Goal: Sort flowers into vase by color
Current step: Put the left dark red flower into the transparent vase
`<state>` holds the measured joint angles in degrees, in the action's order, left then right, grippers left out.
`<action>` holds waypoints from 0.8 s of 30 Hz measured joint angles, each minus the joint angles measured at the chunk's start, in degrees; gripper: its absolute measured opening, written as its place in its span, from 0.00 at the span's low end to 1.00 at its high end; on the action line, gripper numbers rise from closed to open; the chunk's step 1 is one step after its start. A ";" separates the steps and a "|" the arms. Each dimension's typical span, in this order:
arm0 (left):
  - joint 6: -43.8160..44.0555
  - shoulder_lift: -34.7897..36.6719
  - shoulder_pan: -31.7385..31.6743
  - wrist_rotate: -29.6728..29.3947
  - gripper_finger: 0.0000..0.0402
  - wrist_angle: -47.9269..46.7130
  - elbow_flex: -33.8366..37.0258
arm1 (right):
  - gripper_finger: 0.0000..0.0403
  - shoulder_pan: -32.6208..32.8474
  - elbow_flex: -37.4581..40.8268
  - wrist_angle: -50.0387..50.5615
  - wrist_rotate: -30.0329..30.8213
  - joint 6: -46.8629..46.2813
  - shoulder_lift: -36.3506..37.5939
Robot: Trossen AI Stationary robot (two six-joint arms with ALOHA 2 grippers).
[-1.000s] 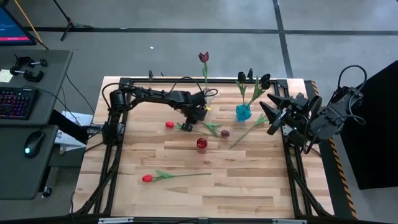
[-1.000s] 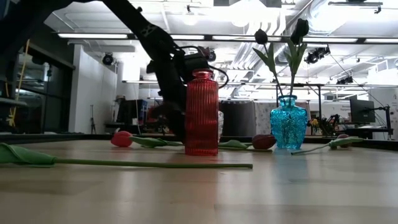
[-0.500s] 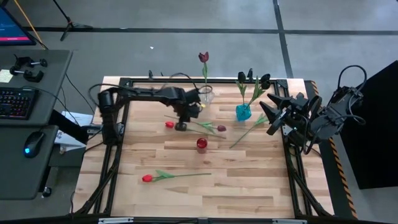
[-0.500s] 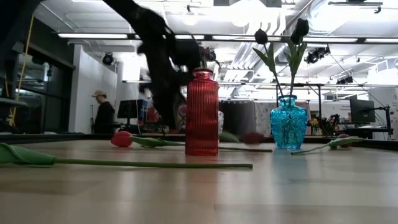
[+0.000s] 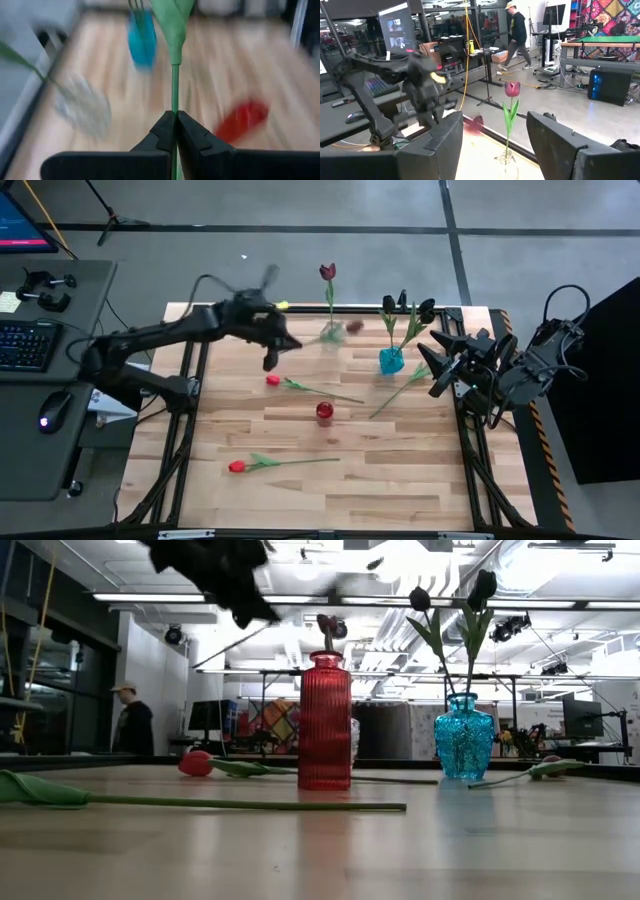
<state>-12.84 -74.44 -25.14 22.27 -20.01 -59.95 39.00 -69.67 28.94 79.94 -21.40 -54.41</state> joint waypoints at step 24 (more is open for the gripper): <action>16.95 -27.56 1.63 -28.01 0.00 86.48 4.81 | 0.52 -0.02 0.00 -0.04 0.02 -2.15 0.00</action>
<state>4.12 -102.00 -23.51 -5.74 66.47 -55.15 38.98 -69.67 28.91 79.96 -23.55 -54.41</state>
